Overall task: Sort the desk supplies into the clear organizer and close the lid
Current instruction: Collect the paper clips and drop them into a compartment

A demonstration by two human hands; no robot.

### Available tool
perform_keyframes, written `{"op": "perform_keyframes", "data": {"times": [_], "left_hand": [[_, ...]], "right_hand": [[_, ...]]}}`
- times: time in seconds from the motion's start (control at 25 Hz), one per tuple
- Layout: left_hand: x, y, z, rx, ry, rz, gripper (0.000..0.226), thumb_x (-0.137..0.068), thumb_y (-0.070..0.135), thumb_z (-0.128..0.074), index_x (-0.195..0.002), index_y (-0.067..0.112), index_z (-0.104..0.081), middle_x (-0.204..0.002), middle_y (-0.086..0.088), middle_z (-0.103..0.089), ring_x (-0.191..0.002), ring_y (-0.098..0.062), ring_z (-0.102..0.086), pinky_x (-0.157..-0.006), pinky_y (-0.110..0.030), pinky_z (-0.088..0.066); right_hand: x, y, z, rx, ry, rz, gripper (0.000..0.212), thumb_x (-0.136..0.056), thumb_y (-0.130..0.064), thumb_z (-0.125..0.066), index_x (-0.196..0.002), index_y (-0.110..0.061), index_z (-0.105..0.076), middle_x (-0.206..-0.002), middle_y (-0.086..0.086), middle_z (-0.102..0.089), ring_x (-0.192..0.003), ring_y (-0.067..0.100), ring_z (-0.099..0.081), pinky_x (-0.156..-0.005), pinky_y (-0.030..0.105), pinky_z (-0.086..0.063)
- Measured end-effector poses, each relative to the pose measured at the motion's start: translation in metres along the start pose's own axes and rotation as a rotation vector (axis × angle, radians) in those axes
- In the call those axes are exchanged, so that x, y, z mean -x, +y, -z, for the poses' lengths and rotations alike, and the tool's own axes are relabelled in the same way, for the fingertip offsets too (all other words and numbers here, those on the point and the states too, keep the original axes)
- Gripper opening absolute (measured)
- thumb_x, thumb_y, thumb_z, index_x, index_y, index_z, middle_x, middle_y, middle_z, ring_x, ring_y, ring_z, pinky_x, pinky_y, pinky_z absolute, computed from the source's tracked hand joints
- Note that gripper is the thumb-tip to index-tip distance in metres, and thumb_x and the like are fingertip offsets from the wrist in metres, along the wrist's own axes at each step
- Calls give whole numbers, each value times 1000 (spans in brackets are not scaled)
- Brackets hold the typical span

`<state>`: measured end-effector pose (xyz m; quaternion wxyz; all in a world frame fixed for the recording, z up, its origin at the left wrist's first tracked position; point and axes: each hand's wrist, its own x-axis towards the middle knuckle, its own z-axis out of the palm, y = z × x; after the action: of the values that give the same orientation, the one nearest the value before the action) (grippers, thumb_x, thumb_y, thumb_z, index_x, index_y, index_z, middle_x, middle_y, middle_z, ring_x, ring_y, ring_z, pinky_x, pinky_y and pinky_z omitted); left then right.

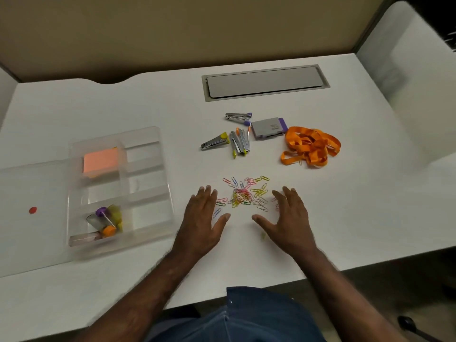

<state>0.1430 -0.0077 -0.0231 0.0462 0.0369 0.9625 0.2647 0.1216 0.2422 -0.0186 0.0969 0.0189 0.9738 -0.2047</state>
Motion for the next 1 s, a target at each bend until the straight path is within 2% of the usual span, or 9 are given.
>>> {"op": "perform_keyframes", "data": {"times": [0.12, 0.24, 0.36, 0.52, 0.68, 0.8, 0.92, 1.0], "left_hand": [[6, 1, -21, -85, -61, 88, 88, -97, 69, -30, -166, 17, -10, -174, -2, 8, -161, -19, 11, -130, -39, 9], [7, 12, -36, -97, -90, 126, 91, -96, 74, -22, -166, 20, 0, -172, -1, 19, -159, -17, 22, -130, -43, 11], [3, 27, -47, -39, -96, 118, 89, -96, 73, -22, -165, 22, 4, -171, 1, 23, -158, -15, 24, -130, -41, 11], [-6, 40, -56, 115, -71, -4, 75, -106, 47, -41, -166, 16, -8, -174, 1, 7, -161, -12, 10, -132, -38, 0], [-19, 34, -51, 141, -39, -35, 66, -107, 34, -48, -164, 17, -20, -173, 5, -6, -161, -10, -2, -131, -34, -10], [-31, 19, -44, 55, -41, -111, 64, -106, 25, -52, -162, 9, -25, -173, -4, -12, -161, -18, -7, -132, -43, -14], [-37, 13, -41, 63, -101, -153, 62, -107, 27, -46, -162, 10, -23, -172, -3, -12, -161, -19, -5, -132, -46, -13], [-36, 14, -40, 106, -71, -188, 60, -106, 23, -50, -160, 7, -30, -170, -5, -20, -161, -22, -15, -131, -43, -15]], "right_hand": [[4, 18, -5, 11, -60, 19, 100, -84, -85, -48, -162, -30, -21, -175, 0, -2, -161, 21, 3, -130, 46, -12], [6, 22, -12, 35, -97, 74, 100, -88, -84, -39, -165, -29, -9, -173, -1, 15, -159, 18, 16, -131, 43, -4], [4, 17, -18, 79, -117, 151, 96, -93, -82, -28, -166, -27, 1, -170, 1, 24, -157, 18, 24, -130, 41, 3], [-2, 11, -22, 117, -159, 278, 89, -97, -79, -17, -166, -26, 2, -170, 4, 23, -157, 20, 24, -130, 41, 5], [-26, 14, -15, 1, -97, 318, 78, -101, -69, -35, -164, -27, -19, -174, -2, 3, -161, 17, 4, -130, 38, -8], [-60, 10, -6, -10, -81, 277, 82, -98, -68, -46, -164, -26, -21, -174, 1, 0, -161, 19, 1, -125, 35, -4], [-84, -2, -9, 77, -170, 304, 84, -99, -71, -39, -165, -25, -14, -174, 5, 5, -161, 22, 6, -123, 36, 5], [-86, -11, -16, 108, -201, 368, 77, -103, -68, -30, -166, -26, -14, -174, 6, 7, -160, 23, 9, -126, 38, 9]]}}
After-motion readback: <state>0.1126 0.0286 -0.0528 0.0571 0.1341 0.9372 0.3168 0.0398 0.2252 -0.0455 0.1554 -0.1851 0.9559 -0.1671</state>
